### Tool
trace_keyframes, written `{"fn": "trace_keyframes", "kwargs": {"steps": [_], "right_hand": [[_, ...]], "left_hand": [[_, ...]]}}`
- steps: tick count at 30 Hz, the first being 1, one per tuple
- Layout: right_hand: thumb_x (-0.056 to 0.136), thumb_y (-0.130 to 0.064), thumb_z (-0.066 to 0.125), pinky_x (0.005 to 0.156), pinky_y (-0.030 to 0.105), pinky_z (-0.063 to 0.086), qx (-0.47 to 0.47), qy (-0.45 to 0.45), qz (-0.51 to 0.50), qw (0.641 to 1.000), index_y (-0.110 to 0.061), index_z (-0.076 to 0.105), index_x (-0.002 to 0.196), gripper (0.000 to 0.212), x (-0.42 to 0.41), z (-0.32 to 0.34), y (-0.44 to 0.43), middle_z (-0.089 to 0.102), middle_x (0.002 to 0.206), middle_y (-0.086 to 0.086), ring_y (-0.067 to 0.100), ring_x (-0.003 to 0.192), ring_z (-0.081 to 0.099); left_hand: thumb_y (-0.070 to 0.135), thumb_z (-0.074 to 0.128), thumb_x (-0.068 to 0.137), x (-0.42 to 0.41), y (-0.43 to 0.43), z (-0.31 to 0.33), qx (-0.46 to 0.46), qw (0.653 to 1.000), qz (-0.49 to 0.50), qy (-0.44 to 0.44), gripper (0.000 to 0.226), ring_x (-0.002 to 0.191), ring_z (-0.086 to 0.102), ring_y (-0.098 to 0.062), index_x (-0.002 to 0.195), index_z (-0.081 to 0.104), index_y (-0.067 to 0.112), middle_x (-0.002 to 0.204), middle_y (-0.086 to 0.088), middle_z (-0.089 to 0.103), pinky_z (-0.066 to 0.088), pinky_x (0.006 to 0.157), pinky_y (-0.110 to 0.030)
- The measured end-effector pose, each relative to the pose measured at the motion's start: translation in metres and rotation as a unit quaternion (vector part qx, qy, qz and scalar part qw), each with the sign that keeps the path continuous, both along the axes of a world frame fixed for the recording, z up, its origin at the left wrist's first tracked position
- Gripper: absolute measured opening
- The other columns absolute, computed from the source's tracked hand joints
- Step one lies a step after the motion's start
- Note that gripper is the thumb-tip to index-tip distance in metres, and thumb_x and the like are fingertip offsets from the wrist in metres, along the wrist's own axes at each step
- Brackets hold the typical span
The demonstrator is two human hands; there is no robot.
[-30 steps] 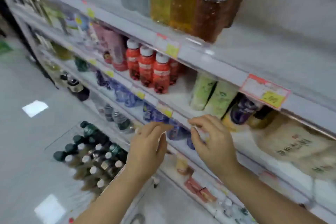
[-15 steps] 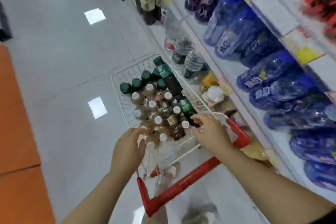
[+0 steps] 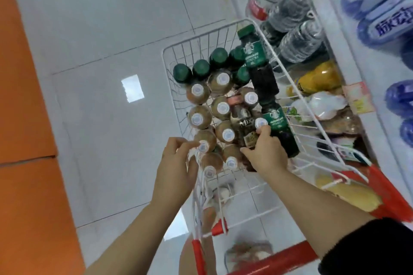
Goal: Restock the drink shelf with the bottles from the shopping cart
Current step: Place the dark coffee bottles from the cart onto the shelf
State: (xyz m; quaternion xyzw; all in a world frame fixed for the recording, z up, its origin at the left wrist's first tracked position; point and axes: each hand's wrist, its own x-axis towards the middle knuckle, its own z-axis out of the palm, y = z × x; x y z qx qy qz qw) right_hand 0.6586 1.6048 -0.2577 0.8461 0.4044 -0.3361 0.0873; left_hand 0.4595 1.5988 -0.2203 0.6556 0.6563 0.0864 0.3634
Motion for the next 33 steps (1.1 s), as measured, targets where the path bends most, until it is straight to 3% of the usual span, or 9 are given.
{"fn": "trace_keyframes", "kwargs": {"steps": [4, 8, 12, 16, 19, 23, 25, 28, 33], "right_hand": [[0.069, -0.037, 0.079, 0.066, 0.032, 0.041, -0.006, 0.063, -0.03, 0.998, -0.016, 0.037, 0.11, 0.062, 0.01, 0.007, 0.012, 0.061, 0.104, 0.009, 0.031, 0.094, 0.059], [0.065, -0.034, 0.082, 0.082, 0.035, 0.049, -0.021, 0.187, -0.109, 0.976, -0.013, 0.052, 0.117, 0.063, 0.022, 0.029, 0.017, 0.064, 0.107, 0.006, 0.024, 0.095, 0.061], [0.067, -0.027, 0.08, 0.084, 0.037, 0.054, 0.014, 0.266, -0.171, 0.949, -0.017, 0.065, 0.11, 0.047, 0.044, 0.073, 0.01, 0.069, 0.098, 0.001, 0.018, 0.088, 0.065], [0.071, -0.019, 0.079, 0.061, 0.011, 0.042, 0.107, 0.267, -0.199, 0.937, -0.029, 0.055, 0.103, 0.041, 0.069, 0.115, 0.001, 0.06, 0.089, -0.013, -0.003, 0.076, 0.055], [0.069, -0.021, 0.08, 0.067, 0.021, 0.043, 0.175, 0.232, -0.243, 0.925, -0.024, 0.052, 0.12, 0.059, 0.086, 0.128, -0.003, 0.061, 0.103, -0.005, 0.009, 0.088, 0.059], [0.069, -0.021, 0.079, 0.061, 0.023, 0.045, 0.229, 0.21, -0.275, 0.91, -0.027, 0.052, 0.113, 0.052, 0.104, 0.131, -0.006, 0.063, 0.104, -0.002, 0.011, 0.087, 0.062], [0.068, -0.02, 0.079, 0.06, 0.018, 0.044, 0.239, 0.209, -0.284, 0.905, -0.023, 0.053, 0.117, 0.056, 0.11, 0.127, -0.008, 0.064, 0.105, -0.001, 0.008, 0.087, 0.062], [0.066, -0.021, 0.08, 0.059, 0.016, 0.043, 0.243, 0.212, -0.293, 0.9, -0.021, 0.054, 0.12, 0.06, 0.114, 0.118, -0.01, 0.063, 0.108, 0.0, 0.009, 0.088, 0.062], [0.066, -0.023, 0.08, 0.054, 0.012, 0.041, 0.256, 0.219, -0.289, 0.896, -0.025, 0.053, 0.118, 0.058, 0.117, 0.114, -0.018, 0.061, 0.107, -0.005, 0.003, 0.085, 0.06]], "left_hand": [[0.014, 0.056, 0.09, 0.003, 0.005, 0.004, -0.03, 0.999, 0.004, 0.01, 0.03, 0.099, 0.049, -0.012, 0.118, 0.059, 0.024, 0.106, 0.01, 0.04, 0.039, 0.078, -0.02], [0.014, 0.06, 0.085, 0.012, 0.018, 0.019, 0.012, 0.998, -0.006, 0.067, 0.03, 0.116, 0.045, -0.021, 0.113, 0.063, 0.023, 0.116, 0.001, 0.056, 0.035, 0.097, -0.034], [0.013, 0.058, 0.084, 0.046, 0.047, 0.036, 0.022, 0.999, -0.026, -0.003, 0.03, 0.113, 0.047, -0.018, 0.113, 0.062, 0.023, 0.117, 0.003, 0.056, 0.037, 0.097, -0.035], [0.016, 0.054, 0.09, 0.1, 0.086, 0.031, -0.04, 0.991, 0.003, -0.13, 0.029, 0.101, 0.055, -0.008, 0.118, 0.057, 0.022, 0.116, 0.006, 0.058, 0.042, 0.083, -0.022], [0.021, 0.054, 0.091, 0.137, 0.114, 0.011, -0.101, 0.981, 0.063, -0.154, 0.041, 0.09, 0.057, -0.008, 0.131, 0.046, 0.018, 0.116, 0.004, 0.057, 0.045, 0.071, -0.018], [0.023, 0.06, 0.087, 0.174, 0.142, -0.012, -0.113, 0.97, 0.135, -0.168, 0.065, 0.109, 0.053, -0.021, 0.142, 0.027, 0.013, 0.13, -0.008, 0.049, 0.045, 0.091, -0.03], [0.022, 0.063, 0.085, 0.187, 0.151, -0.022, -0.102, 0.964, 0.173, -0.173, 0.075, 0.115, 0.049, -0.023, 0.145, 0.02, 0.011, 0.136, -0.011, 0.043, 0.04, 0.09, -0.026], [0.028, 0.068, 0.083, 0.202, 0.157, -0.034, -0.106, 0.962, 0.208, -0.145, 0.09, 0.128, 0.039, -0.032, 0.148, 0.009, 0.012, 0.144, -0.017, 0.031, 0.037, 0.101, -0.036], [0.024, 0.072, 0.073, 0.208, 0.159, -0.041, -0.102, 0.944, 0.261, -0.176, 0.087, 0.113, 0.051, -0.029, 0.144, 0.023, 0.014, 0.131, -0.013, 0.043, 0.046, 0.093, -0.036]]}}
